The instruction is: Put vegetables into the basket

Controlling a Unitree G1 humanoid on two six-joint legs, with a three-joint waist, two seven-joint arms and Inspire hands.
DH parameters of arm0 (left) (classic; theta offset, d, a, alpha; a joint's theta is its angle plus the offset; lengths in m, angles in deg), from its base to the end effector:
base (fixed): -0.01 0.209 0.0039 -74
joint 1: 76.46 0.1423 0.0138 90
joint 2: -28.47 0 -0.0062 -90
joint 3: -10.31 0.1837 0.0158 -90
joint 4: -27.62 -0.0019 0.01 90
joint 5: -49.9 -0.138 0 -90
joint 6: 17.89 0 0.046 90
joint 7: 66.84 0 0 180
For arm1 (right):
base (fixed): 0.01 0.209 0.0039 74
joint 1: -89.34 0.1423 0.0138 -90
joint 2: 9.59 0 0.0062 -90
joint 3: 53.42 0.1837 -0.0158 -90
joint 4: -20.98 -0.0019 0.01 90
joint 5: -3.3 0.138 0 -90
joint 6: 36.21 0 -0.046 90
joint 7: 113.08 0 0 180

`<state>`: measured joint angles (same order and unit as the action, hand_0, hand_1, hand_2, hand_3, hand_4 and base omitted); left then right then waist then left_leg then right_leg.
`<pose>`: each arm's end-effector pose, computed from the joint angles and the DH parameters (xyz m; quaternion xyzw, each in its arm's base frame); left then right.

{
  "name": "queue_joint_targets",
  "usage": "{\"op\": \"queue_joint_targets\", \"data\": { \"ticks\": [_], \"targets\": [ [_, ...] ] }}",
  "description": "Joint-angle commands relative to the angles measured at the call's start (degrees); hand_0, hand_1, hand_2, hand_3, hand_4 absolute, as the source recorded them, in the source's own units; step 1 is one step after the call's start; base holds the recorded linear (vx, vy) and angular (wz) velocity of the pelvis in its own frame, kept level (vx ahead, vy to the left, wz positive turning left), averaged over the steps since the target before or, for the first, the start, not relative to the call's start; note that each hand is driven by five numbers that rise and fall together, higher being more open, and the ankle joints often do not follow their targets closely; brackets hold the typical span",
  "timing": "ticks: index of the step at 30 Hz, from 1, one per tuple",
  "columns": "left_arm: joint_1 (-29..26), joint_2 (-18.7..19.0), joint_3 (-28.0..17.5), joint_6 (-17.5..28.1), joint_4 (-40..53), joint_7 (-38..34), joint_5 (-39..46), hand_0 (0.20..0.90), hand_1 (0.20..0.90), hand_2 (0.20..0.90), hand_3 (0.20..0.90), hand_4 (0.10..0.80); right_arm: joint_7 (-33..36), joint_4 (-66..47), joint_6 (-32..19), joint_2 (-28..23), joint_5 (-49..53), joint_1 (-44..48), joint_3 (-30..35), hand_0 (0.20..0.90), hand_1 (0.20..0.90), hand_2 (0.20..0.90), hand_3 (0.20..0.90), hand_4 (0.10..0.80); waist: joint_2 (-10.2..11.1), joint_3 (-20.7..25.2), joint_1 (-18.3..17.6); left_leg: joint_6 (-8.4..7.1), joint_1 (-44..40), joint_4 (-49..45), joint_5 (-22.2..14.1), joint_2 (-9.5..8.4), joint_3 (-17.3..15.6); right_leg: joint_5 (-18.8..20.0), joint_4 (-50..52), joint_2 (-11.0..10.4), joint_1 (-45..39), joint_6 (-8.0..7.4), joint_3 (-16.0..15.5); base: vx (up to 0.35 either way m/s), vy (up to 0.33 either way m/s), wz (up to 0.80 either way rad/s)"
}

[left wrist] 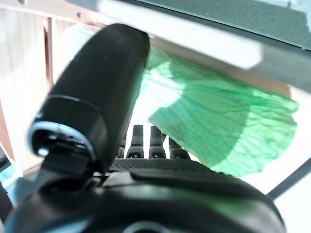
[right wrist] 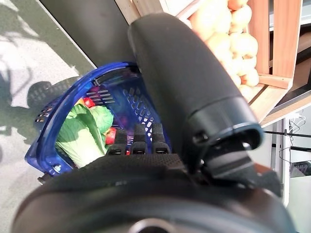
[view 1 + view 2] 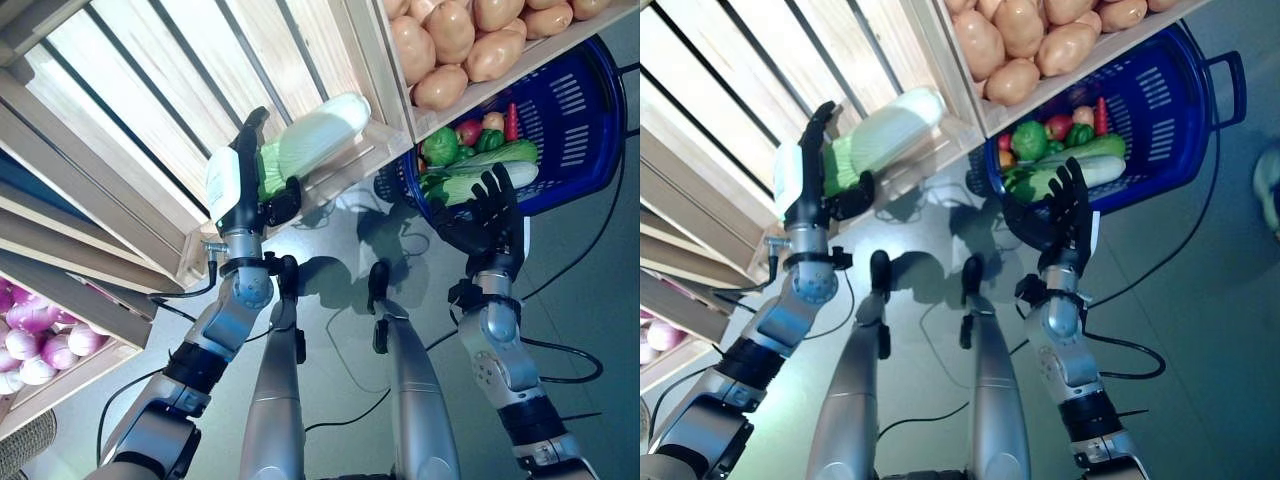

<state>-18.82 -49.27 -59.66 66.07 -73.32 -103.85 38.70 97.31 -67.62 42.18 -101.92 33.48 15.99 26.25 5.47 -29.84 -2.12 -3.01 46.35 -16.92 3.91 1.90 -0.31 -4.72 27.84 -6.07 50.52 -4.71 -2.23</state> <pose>0.2940 0.1625 0.1344 0.3349 -0.2290 0.1853 0.8950 0.2511 -0.1606 0.1096 0.1457 -0.1524 -0.1380 0.9677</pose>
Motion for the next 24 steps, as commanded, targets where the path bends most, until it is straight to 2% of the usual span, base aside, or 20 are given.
{"op": "queue_joint_targets", "data": {
  "ticks": [1, 7, 16, 22, 24],
  "targets": [
    [-3.2, -0.5, 0.7, -1.1, 0.0, -3.2, 1.4, 0.900, 0.900, 0.900, 0.900, 0.800, -0.9, -7.6, -6.0, -4.6, 1.0, 0.5, 3.0, 0.900, 0.900, 0.900, 0.900, 0.800, -2.5, 0.0, -2.2, 2.42, 0.9, -4.3, -4.3, -3.31, -2.7, 5.4, -5.3, 2.9, -3.5, 0.22, -2.7, 0.000, 0.000, 0.00],
    [-7.3, -1.3, 2.2, -2.6, -7.6, 1.0, 5.3, 0.900, 0.900, 0.900, 0.900, 0.800, -1.1, -5.0, -5.3, -4.2, 0.9, 3.3, 2.1, 0.900, 0.900, 0.900, 0.900, 0.800, -1.9, 0.0, -3.0, 2.21, 0.9, -4.7, -4.1, -2.55, -3.1, 5.5, -4.7, 3.3, -3.2, 0.24, -2.0, 0.000, 0.000, 0.00],
    [-12.0, -2.3, 4.3, -3.1, -12.0, 10.8, 11.4, 0.900, 0.900, 0.900, 0.900, 0.800, -1.5, -3.3, -3.5, -3.4, 0.3, 6.3, 1.5, 0.900, 0.900, 0.900, 0.900, 0.800, -1.9, 0.0, -3.9, 2.10, 0.8, -4.7, -3.9, -2.14, -3.8, 5.6, -4.3, 3.5, -3.0, 0.45, -1.5, 0.000, 0.000, 0.00],
    [-14.3, -2.2, 5.8, -2.7, -14.9, 16.2, 12.4, 0.900, 0.900, 0.900, 0.900, 0.800, -2.1, -2.5, -2.7, -3.7, 0.5, 7.6, 1.4, 0.900, 0.900, 0.900, 0.900, 0.800, -1.9, 0.0, -4.5, 1.99, 0.9, -5.1, -3.9, -1.73, -4.3, 5.6, -4.0, 3.6, -2.8, 0.61, -1.2, 0.000, 0.000, 0.00],
    [-15.4, -2.1, 6.6, -4.0, -16.0, 19.6, 12.7, 0.900, 0.900, 0.900, 0.900, 0.800, -2.6, -2.1, -2.5, -4.0, 0.8, 8.0, 1.6, 0.900, 0.900, 0.900, 0.900, 0.800, -1.8, 0.0, -4.7, 1.97, 1.1, -5.2, -3.9, -1.57, -4.4, 5.6, -3.9, 3.6, -2.6, 0.65, -1.1, 0.000, 0.000, 0.00]
  ]
}}
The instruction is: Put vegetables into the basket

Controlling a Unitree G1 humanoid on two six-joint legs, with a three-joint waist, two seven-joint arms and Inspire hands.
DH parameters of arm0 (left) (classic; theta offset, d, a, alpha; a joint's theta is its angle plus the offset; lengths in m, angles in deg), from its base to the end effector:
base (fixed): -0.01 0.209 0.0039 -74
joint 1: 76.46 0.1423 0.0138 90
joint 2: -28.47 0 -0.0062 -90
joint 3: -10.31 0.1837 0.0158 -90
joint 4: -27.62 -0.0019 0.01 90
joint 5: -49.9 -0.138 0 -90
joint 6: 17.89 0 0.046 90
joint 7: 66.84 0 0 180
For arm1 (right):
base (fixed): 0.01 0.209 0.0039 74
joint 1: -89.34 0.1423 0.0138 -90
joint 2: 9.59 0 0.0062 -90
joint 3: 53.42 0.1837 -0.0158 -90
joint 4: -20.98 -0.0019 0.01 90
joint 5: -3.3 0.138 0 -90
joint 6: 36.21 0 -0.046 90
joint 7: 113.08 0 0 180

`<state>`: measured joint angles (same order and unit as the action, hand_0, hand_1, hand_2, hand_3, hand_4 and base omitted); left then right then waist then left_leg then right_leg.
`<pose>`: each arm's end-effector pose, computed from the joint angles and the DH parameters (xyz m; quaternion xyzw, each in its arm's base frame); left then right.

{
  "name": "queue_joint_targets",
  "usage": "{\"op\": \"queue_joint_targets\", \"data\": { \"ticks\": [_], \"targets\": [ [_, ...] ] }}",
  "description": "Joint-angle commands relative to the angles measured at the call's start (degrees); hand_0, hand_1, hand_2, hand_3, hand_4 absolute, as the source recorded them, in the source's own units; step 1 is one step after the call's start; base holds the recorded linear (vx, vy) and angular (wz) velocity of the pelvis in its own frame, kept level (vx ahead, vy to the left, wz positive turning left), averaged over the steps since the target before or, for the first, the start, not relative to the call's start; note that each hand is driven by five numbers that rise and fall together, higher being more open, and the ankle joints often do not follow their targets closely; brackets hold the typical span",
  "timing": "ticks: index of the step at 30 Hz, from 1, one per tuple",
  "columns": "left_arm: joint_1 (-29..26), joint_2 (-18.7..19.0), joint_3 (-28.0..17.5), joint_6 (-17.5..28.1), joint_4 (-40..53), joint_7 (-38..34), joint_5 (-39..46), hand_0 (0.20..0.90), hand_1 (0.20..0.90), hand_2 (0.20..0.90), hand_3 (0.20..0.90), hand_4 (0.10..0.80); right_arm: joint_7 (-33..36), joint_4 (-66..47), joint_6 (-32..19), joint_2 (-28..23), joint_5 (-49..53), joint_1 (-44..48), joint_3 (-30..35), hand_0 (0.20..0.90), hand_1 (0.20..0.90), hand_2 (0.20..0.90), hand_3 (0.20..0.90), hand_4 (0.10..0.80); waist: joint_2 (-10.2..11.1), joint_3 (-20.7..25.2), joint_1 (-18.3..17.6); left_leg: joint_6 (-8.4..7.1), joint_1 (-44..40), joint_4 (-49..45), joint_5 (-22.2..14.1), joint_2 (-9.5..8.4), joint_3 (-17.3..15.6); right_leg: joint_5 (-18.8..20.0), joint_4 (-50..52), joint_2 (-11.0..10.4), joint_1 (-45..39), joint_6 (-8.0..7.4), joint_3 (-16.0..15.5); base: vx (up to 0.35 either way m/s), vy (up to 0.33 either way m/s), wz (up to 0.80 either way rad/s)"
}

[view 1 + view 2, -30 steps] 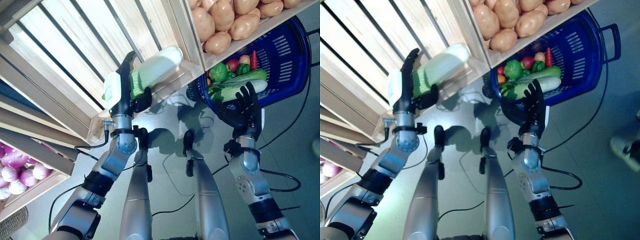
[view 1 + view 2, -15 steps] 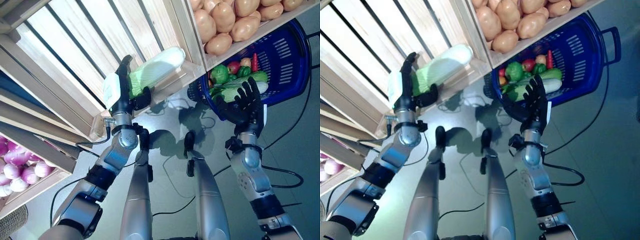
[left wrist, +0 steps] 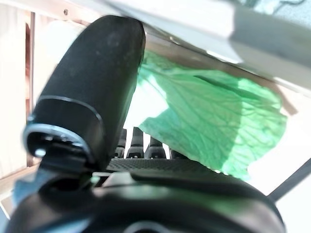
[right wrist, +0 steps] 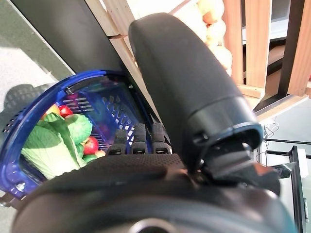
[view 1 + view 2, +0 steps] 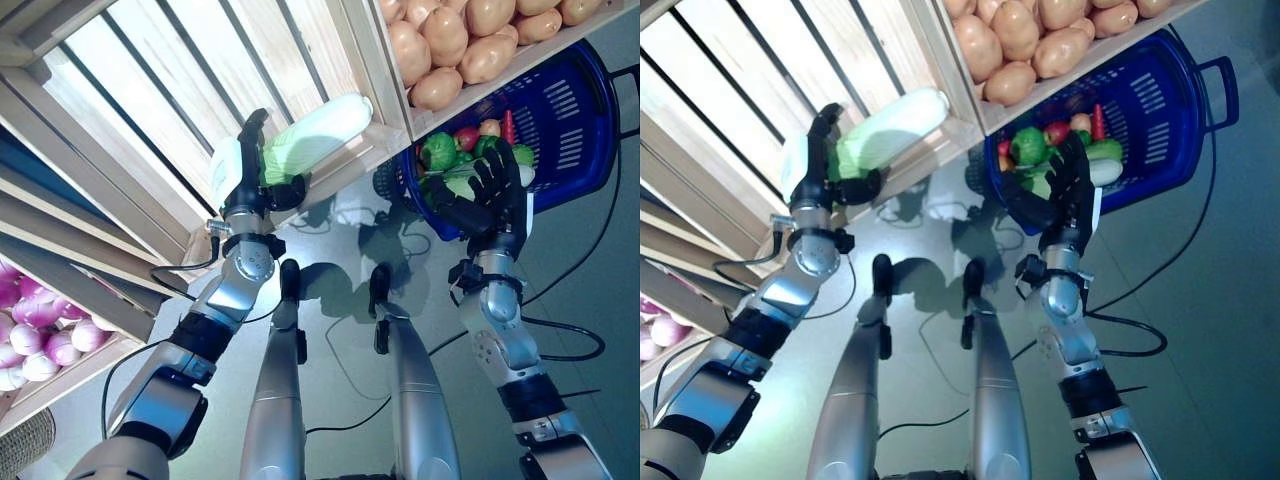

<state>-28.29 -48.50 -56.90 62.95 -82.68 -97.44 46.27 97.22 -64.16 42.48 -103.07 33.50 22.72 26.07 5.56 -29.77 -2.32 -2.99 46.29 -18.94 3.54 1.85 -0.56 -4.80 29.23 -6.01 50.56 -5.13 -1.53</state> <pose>0.3193 0.1632 0.1522 0.3341 -0.1678 0.1484 0.9155 0.2696 -0.1591 0.1290 0.1351 -0.1800 -0.1277 0.9659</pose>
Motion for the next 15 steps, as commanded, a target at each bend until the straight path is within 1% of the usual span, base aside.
{"op": "queue_joint_targets", "data": {
  "ticks": [1, 2, 7, 9, 11, 13, 15],
  "targets": [
    [-6.4, -2.8, 4.3, -1.6, -6.9, 14.5, 5.3, 0.900, 0.900, 0.900, 0.900, 0.800, -2.7, -5.3, -2.7, -2.8, 0.9, 1.5, 1.8, 0.900, 0.900, 0.900, 0.900, 0.800, -1.9, 0.0, -4.6, 1.92, 1.0, -3.1, -3.5, -1.47, -4.2, 5.7, -5.5, 3.5, -2.8, 1.05, -1.8, 0.000, 0.000, 0.00],
    [-7.0, -2.7, 4.9, -2.5, -7.3, 15.9, 6.0, 0.900, 0.900, 0.900, 0.900, 0.800, -2.8, -5.1, -2.7, -3.0, 1.0, 1.8, 1.7, 0.900, 0.900, 0.900, 0.900, 0.800, -1.9, 0.0, -4.7, 1.91, 1.0, -2.9, -3.3, -1.43, -4.3, 5.8, -5.6, 3.6, -2.8, 1.10, -1.8, 0.000, 0.000, 0.00],
    [-8.7, -2.5, 6.3, -4.0, -9.6, 19.3, 5.8, 0.900, 0.900, 0.900, 0.900, 0.800, -3.0, -4.5, -2.5, -3.5, 1.5, 2.7, 1.4, 0.900, 0.900, 0.900, 0.900, 0.800, -1.8, 0.0, -5.2, 1.79, 1.0, -2.8, -3.4, -1.06, -4.8, 5.6, -5.6, 3.6, -2.8, 1.07, -1.6, 0.000, 0.000, 0.00],
    [-9.7, -2.1, 7.1, -4.9, -10.8, 21.8, 5.7, 0.900, 0.900, 0.900, 0.900, 0.800, -3.5, -4.0, -2.5, -3.8, 2.0, 3.1, 1.4, 0.900, 0.900, 0.900, 0.900, 0.800, -1.8, 0.0, -5.4, 1.79, 0.8, -2.8, -3.4, -0.87, -5.0, 5.6, -5.7, 3.6, -2.8, 1.07, -1.6, 0.000, 0.005, 0.03],
    [-10.7, -2.0, 8.0, -6.4, -11.4, 24.7, 5.5, 0.900, 0.900, 0.900, 0.900, 0.800, -3.9, -3.8, -2.5, -4.1, 2.2, 3.4, 1.3, 0.900, 0.900, 0.900, 0.900, 0.800, -1.8, 0.0, -5.6, 1.76, 0.7, -2.6, -3.3, -0.75, -5.2, 5.7, -5.9, 3.6, -3.0, 1.09, -1.5, 0.000, 0.008, 0.07],
    [-11.5, -1.9, 8.6, -7.1, -11.9, 25.5, 5.5, 0.900, 0.900, 0.900, 0.900, 0.800, -4.1, -3.4, -2.7, -4.3, 2.4, 3.6, 1.3, 0.900, 0.900, 0.900, 0.900, 0.800, -1.8, 0.0, -5.8, 1.77, 0.8, -2.8, -3.4, -0.68, -5.3, 5.7, -5.8, 3.6, -2.8, 1.10, -1.5, 0.000, 0.006, -0.02],
    [-13.1, -1.5, 9.5, -8.6, -13.1, 28.1, 6.1, 0.900, 0.900, 0.900, 0.900, 0.800, -4.2, -3.1, -2.4, -4.7, 2.8, 4.1, 1.1, 0.900, 0.900, 0.900, 0.900, 0.800, -1.8, 0.0, -6.1, 1.72, 1.1, -3.2, -3.4, -0.53, -5.4, 5.6, -5.7, 3.5, -2.6, 1.17, -1.4, 0.004, 0.013, -0.04]
  ]
}}
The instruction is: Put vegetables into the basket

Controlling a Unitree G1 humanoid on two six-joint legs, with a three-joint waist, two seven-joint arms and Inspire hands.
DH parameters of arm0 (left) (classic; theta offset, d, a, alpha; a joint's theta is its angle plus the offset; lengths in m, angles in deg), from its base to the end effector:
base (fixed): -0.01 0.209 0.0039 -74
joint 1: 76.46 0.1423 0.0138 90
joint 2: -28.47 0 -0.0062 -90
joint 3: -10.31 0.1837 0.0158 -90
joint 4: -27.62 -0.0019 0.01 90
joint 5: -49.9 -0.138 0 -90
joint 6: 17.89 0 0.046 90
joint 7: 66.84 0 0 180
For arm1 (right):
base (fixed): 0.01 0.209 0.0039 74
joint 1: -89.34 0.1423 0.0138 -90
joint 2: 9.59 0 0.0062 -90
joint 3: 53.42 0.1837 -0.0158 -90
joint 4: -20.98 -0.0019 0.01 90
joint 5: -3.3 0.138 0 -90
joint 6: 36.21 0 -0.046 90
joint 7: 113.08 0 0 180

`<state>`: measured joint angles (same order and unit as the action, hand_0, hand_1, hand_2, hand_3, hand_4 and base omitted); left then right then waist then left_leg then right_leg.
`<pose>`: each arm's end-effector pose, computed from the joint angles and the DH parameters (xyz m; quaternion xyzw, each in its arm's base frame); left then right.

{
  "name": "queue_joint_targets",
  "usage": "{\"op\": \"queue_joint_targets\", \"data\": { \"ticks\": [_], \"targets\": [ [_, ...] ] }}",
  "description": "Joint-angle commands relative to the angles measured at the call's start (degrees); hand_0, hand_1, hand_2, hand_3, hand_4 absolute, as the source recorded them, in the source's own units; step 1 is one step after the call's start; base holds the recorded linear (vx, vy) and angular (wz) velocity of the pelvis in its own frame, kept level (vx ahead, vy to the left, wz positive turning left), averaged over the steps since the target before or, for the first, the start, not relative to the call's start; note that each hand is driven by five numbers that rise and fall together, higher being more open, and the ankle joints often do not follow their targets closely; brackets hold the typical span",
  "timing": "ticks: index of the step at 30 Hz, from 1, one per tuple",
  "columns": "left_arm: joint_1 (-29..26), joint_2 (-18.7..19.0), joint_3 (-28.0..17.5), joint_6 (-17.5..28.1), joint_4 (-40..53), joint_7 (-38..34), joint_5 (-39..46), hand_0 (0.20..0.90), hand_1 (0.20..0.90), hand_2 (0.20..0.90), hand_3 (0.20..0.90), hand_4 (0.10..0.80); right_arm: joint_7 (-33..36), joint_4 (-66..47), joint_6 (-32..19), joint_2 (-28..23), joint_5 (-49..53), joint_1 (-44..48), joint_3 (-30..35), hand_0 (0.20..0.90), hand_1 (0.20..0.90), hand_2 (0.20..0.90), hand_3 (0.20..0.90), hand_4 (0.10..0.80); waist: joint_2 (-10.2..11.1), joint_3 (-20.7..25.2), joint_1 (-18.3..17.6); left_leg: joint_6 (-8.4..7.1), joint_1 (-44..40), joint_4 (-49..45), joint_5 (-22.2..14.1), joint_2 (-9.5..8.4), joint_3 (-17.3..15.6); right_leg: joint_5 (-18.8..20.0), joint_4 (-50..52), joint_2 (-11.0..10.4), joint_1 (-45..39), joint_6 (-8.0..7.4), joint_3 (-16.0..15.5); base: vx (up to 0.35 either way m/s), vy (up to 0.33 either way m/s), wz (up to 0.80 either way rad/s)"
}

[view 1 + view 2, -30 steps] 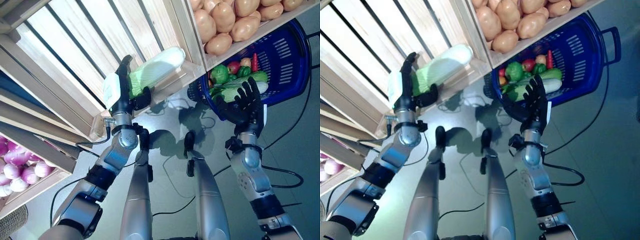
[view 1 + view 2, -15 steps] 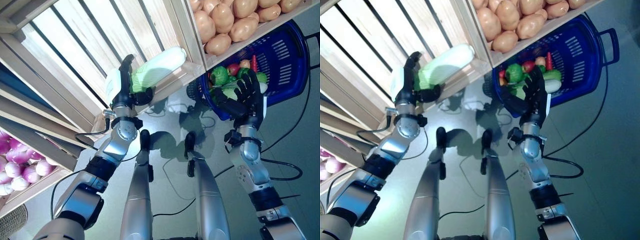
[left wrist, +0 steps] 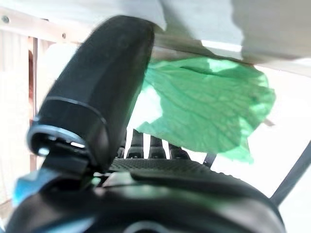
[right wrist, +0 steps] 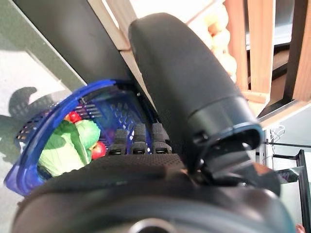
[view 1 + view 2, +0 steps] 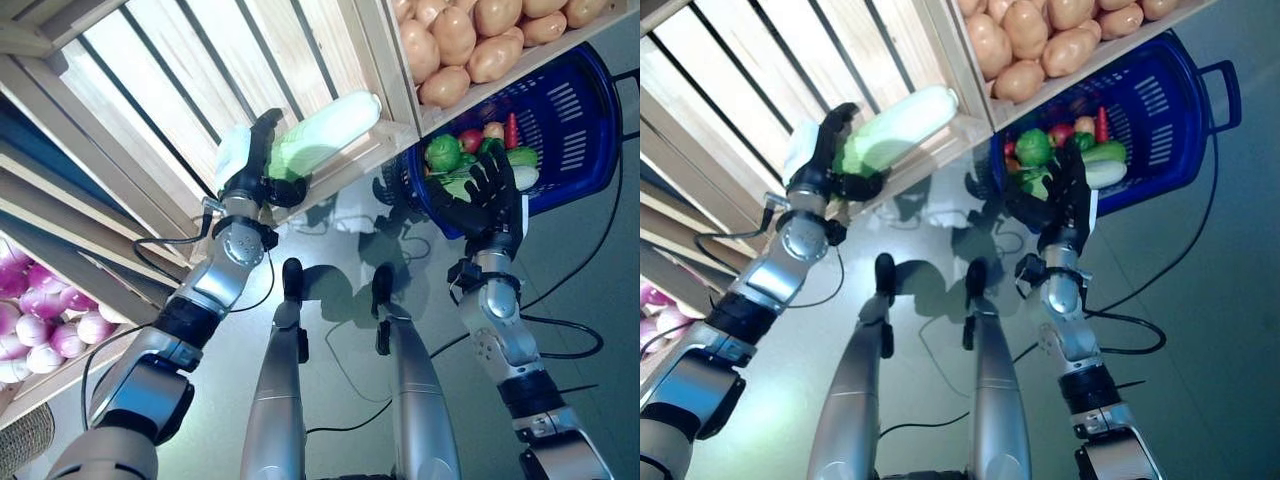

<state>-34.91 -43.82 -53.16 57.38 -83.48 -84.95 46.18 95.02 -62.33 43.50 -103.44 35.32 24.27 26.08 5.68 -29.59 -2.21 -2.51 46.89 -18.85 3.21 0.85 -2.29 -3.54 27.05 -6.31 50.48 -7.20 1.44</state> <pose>0.3292 0.1708 0.1814 0.4065 -0.1318 0.0754 0.9009 0.2750 -0.1605 0.1303 0.1373 -0.1685 -0.1114 0.9697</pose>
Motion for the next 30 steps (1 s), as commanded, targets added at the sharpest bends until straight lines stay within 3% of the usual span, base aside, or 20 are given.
{"op": "queue_joint_targets", "data": {
  "ticks": [1, 5, 13, 18, 30],
  "targets": [
    [-6.6, -6.2, 5.8, -2.9, -12.4, 15.7, 6.2, 0.900, 0.900, 0.900, 0.900, 0.800, -2.0, -4.8, -3.4, -4.3, 1.0, 2.6, 1.1, 0.900, 0.900, 0.900, 0.900, 0.800, -1.9, -0.2, -6.3, 1.24, 0.5, -3.3, -3.1, 0.50, -3.7, 4.4, -3.5, 3.8, -2.5, 3.24, -4.3, 0.008, 0.010, -0.07],
    [-7.8, -6.3, 6.5, -3.7, -13.9, 13.1, 3.2, 0.900, 0.900, 0.900, 0.900, 0.800, -2.2, -4.4, -3.2, -4.5, 1.2, 3.1, 0.9, 0.900, 0.900, 0.900, 0.900, 0.800, -1.9, -0.2, -6.5, 1.17, 0.7, -3.7, -3.2, 0.75, -3.9, 4.2, -3.4, 3.7, -2.5, 3.35, -4.2, 0.005, 0.005, -0.04],
    [-9.4, -6.2, 4.6, -4.5, -17.5, -12.8, -8.7, 0.900, 0.900, 0.900, 0.900, 0.800, -0.5, -3.7, -4.1, -3.7, 0.7, 3.4, -0.4, 0.900, 0.900, 0.900, 0.900, 0.800, -1.0, -0.2, -6.0, 0.72, 1.8, -4.5, -3.4, 0.72, -3.0, 3.9, -2.9, 3.7, -1.7, 3.42, -4.3, 0.013, -0.020, 0.05],
    [-10.0, -7.3, 3.5, -2.8, -20.4, -22.3, -10.4, 0.900, 0.900, 0.900, 0.900, 0.800, 0.9, -3.1, -4.3, -2.7, 0.2, 3.9, -1.2, 0.900, 0.900, 0.900, 0.900, 0.800, -0.2, -0.2, -5.6, 0.34, 2.8, -4.9, -3.3, 0.69, -2.1, 4.2, -2.7, 3.7, -0.9, 3.24, -4.7, 0.006, -0.051, -0.11],
    [-9.7, -10.3, 1.7, 0.4, -23.2, -29.3, -13.0, 0.900, 0.900, 0.900, 0.900, 0.800, 2.7, -2.1, -4.8, -0.4, -0.8, 5.1, -2.1, 0.900, 0.900, 0.900, 0.900, 0.800, 0.3, -0.2, -5.1, -0.08, 4.1, -4.8, -2.9, 0.31, -0.9, 4.3, -1.7, 4.2, 0.6, 3.06, -4.9, 0.005, -0.035, -0.01]
  ]
}}
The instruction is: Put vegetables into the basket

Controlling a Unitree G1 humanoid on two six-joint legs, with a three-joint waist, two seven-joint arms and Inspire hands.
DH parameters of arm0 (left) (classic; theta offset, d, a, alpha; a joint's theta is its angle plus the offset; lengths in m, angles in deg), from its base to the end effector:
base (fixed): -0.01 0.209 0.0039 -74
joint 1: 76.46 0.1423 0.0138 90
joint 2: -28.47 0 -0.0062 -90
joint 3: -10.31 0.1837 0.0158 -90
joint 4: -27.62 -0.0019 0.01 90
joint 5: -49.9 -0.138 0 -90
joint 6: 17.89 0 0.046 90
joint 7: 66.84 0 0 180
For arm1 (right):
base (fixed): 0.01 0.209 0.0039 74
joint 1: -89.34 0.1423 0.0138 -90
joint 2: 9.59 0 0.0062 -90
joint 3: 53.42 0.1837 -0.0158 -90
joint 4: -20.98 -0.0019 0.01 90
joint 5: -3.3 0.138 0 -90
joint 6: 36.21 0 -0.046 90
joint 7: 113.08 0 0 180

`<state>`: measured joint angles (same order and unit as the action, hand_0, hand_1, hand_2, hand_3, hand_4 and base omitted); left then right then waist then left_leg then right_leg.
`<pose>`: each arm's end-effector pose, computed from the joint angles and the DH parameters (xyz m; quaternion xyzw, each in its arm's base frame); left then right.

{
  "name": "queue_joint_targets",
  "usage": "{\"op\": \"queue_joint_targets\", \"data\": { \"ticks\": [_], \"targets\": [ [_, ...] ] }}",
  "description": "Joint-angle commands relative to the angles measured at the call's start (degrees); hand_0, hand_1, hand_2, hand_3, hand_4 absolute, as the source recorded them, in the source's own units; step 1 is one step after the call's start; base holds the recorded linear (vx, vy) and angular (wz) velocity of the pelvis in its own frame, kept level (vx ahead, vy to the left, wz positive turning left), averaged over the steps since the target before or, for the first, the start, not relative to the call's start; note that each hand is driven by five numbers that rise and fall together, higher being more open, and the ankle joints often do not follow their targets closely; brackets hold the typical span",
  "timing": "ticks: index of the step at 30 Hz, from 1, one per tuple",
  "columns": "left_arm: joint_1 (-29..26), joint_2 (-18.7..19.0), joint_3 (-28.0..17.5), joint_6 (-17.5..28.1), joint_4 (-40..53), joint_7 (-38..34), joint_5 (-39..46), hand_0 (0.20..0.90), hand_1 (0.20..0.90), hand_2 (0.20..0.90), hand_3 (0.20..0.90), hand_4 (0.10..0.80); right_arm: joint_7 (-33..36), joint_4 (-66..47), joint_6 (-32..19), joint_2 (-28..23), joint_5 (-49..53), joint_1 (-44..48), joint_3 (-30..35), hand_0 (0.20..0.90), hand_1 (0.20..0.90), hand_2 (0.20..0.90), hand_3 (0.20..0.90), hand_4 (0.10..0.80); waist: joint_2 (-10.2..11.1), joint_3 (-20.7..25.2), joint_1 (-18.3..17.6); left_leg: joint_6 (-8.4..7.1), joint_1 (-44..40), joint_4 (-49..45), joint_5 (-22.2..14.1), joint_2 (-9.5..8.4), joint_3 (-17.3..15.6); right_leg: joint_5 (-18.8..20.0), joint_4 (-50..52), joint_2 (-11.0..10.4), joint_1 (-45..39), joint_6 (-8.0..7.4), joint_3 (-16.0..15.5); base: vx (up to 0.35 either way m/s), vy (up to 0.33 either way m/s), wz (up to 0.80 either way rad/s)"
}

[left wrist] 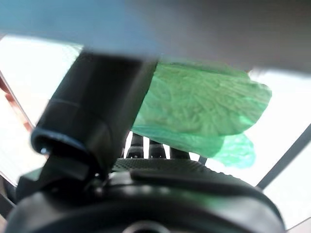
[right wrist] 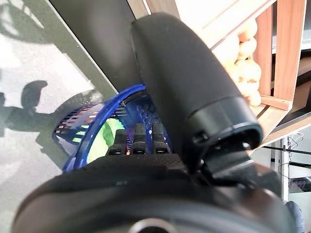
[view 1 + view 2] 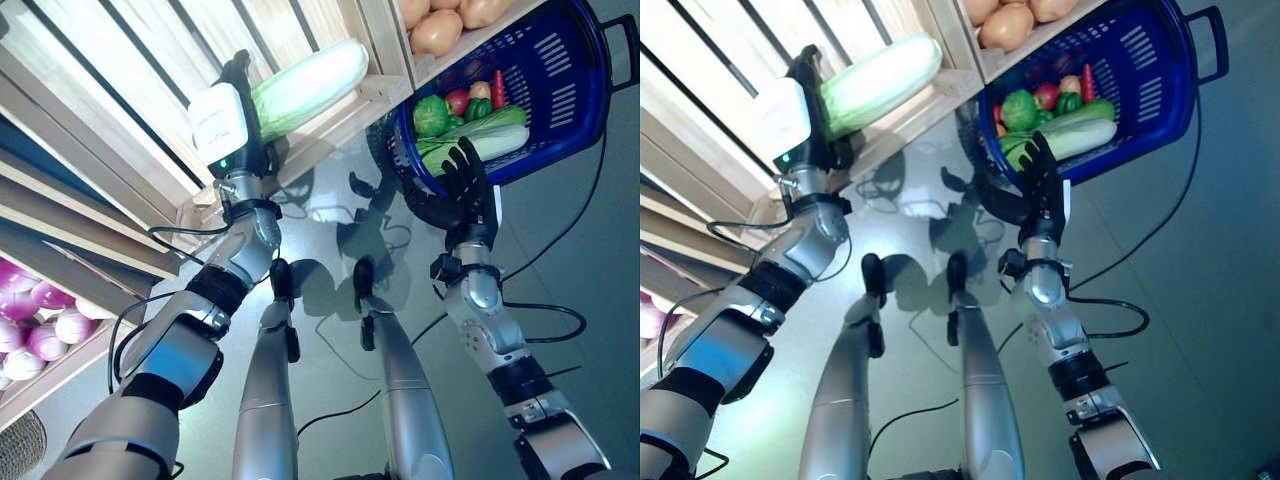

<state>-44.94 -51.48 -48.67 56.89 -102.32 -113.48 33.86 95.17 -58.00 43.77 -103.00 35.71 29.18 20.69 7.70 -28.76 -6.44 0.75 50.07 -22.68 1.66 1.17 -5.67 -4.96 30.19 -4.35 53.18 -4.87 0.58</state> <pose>0.3563 0.1503 0.1789 0.4696 -0.2228 0.2995 0.8001 0.2865 -0.1407 0.1328 0.1209 -0.1553 -0.0736 0.9777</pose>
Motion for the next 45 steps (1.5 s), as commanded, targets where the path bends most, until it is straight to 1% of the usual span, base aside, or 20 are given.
{"op": "queue_joint_targets", "data": {
  "ticks": [1, 6, 11, 12, 20, 21, 22, 23, 24, 29, 30, 39, 42, 45],
  "targets": [
    [0.5, -2.7, -2.8, 0.8, -4.4, -1.7, -1.0, 0.900, 0.900, 0.900, 0.900, 0.800, 2.4, -6.4, -4.9, -0.8, -1.2, 0.0, 3.2, 0.900, 0.900, 0.900, 0.900, 0.800, -1.7, -1.0, -0.8, -3.41, 0.6, -1.3, -1.8, -0.02, 2.6, 5.4, -4.7, 2.3, -2.5, 0.74, -4.0, 0.000, 0.000, 0.00],
    [-0.5, -2.2, -3.3, 0.4, -4.8, -4.1, -2.0, 0.900, 0.900, 0.900, 0.900, 0.800, 2.2, -6.3, -4.1, -1.1, -1.6, 0.4, 3.8, 0.900, 0.900, 0.900, 0.900, 0.800, -1.6, -1.0, -0.8, -3.53, 1.5, -1.7, -1.3, -0.07, 2.9, 6.0, -4.7, 2.1, -1.8, 0.74, -4.1, 0.000, 0.000, 0.00],
    [-1.5, -1.5, -3.0, -0.7, -5.9, -5.8, -2.5, 0.900, 0.900, 0.900, 0.900, 0.800, 2.6, -6.5, -3.4, -1.4, -1.5, 0.3, 4.2, 0.900, 0.900, 0.900, 0.900, 0.800, -1.4, -1.0, -0.9, -3.70, 2.3, -2.8, -2.0, 0.14, 3.2, 5.6, -3.9, 2.1, -1.2, 0.79, -4.1, 0.000, 0.000, 0.00],
    [-2.1, -1.3, -3.4, -1.1, -6.2, -6.1, -2.6, 0.900, 0.900, 0.900, 0.900, 0.800, 2.1, -6.5, -3.1, -1.5, -1.3, 0.4, 4.6, 0.900, 0.900, 0.900, 0.900, 0.800, -1.2, -1.0, -1.1, -3.70, 3.0, -2.8, -1.7, 0.24, 3.2, 6.0, -3.9, 2.0, -0.5, 0.79, -4.2, 0.000, 0.000, 0.00],
    [-2.4, -0.9, -3.8, -1.2, -7.3, -6.7, -1.9, 0.900, 0.900, 0.900, 0.900, 0.800, 1.7, -6.2, -2.8, -2.1, -0.7, 0.9, 4.7, 0.900, 0.900, 0.900, 0.900, 0.800, -0.6, -1.0, -1.1, -3.97, 5.6, -5.3, -2.6, 0.56, 3.9, 5.9, -2.2, 2.4, 1.8, 0.92, -4.0, -0.006, -0.002, -0.01],
    [-2.5, -0.8, -3.8, -1.2, -7.5, -6.8, -2.1, 0.759, 0.759, 0.759, 0.759, 0.706, 1.7, -6.1, -2.8, -2.0, -0.9, 1.0, 4.6, 0.900, 0.900, 0.900, 0.900, 0.800, -0.6, -1.0, -1.1, -3.98, 6.0, -5.5, -2.6, 0.57, 4.0, 5.9, -2.0, 2.4, 2.2, 0.94, -4.0, 0.000, 0.000, 0.00],
    [-2.9, -0.7, -3.7, -1.4, -7.7, -7.0, -2.1, 0.686, 0.686, 0.686, 0.686, 0.657, 1.4, -6.0, -2.6, -2.1, -0.6, 1.2, 4.7, 0.900, 0.900, 0.900, 0.900, 0.800, -0.5, -1.0, -1.2, -4.04, 6.2, -5.6, -2.6, 0.66, 4.0, 6.0, -1.9, 2.4, 2.4, 0.94, -4.0, 0.000, 0.000, 0.00],
    [-2.9, -0.6, -3.8, -1.4, -7.8, -7.5, -2.0, 0.345, 0.345, 0.345, 0.345, 0.430, 1.2, -6.1, -2.4, -2.3, -0.5, 1.3, 4.9, 0.900, 0.900, 0.900, 0.900, 0.800, -0.5, -1.0, -1.3, -4.08, 6.4, -5.5, -2.5, 0.68, 4.0, 6.1, -2.0, 2.5, 2.6, 0.97, -3.9, -0.031, 0.002, -0.01],
    [-3.1, -0.4, -3.9, -1.6, -7.9, -7.6, -2.2, 0.300, 0.300, 0.300, 0.300, 0.400, 0.9, -6.0, -2.5, -2.5, -0.2, 1.3, 5.0, 0.900, 0.900, 0.900, 0.900, 0.800, -0.5, -1.0, -1.3, -4.14, 6.7, -5.6, -2.5, 0.73, 4.1, 6.0, -1.9, 2.6, 2.8, 1.03, -3.9, -0.030, 0.005, -0.02],
    [-4.4, 0.2, -3.9, -1.0, -8.5, -8.5, -2.4, 0.300, 0.300, 0.300, 0.300, 0.400, 0.3, -5.9, -2.4, -2.9, -0.1, 2.2, 5.4, 0.900, 0.900, 0.900, 0.900, 0.800, -0.6, -1.0, -1.5, -4.36, 8.0, -5.7, -2.1, 0.66, 4.3, 6.1, -1.6, 2.6, 4.2, 1.20, -3.8, -0.038, -0.005, -0.03],
    [-4.4, 0.3, -3.9, -1.0, -8.6, -8.5, -2.3, 0.300, 0.300, 0.300, 0.300, 0.400, 0.3, -5.8, -2.8, -2.9, -0.2, 1.9, 5.4, 0.900, 0.900, 0.900, 0.900, 0.800, -0.6, -1.0, -1.4, -4.43, 7.7, -6.0, -2.7, 0.63, 4.3, 5.6, -1.4, 2.6, 3.9, 1.23, -3.9, -0.035, -0.003, -0.01],
    [-4.9, 0.4, -3.7, -0.2, -9.3, -8.8, -2.8, 0.300, 0.300, 0.300, 0.300, 0.400, 0.9, -5.4, -3.8, -2.9, -0.5, 2.5, 5.1, 0.900, 0.900, 0.900, 0.900, 0.800, -1.1, -1.0, -1.1, -4.43, 8.3, -8.5, -3.8, 0.36, 4.8, 4.4, 1.3, 2.3, 4.5, 1.61, -4.0, -0.024, 0.002, 0.00],
    [-4.7, 0.6, -3.7, 0.8, -9.3, -9.5, -2.2, 0.300, 0.300, 0.300, 0.300, 0.400, 0.9, -5.4, -4.1, -2.8, -0.6, 2.6, 5.0, 0.900, 0.900, 0.900, 0.900, 0.800, -1.2, -1.0, -1.1, -4.30, 7.8, -8.4, -3.9, 0.26, 4.6, 4.1, 1.5, 2.4, 4.2, 1.67, -4.0, -0.042, 0.020, -0.01],
    [-4.7, 0.7, -3.8, 3.1, -9.2, -9.5, -2.3, 0.300, 0.300, 0.300, 0.300, 0.400, 0.2, -5.4, -4.5, -2.8, -0.4, 2.4, 5.0, 0.900, 0.900, 0.900, 0.900, 0.800, -1.3, -1.0, -1.1, -4.40, 6.7, -7.6, -3.6, 0.17, 4.5, 4.0, 1.1, 2.6, 3.1, 1.71, -3.9, -0.049, 0.007, -0.01]
  ]
}}
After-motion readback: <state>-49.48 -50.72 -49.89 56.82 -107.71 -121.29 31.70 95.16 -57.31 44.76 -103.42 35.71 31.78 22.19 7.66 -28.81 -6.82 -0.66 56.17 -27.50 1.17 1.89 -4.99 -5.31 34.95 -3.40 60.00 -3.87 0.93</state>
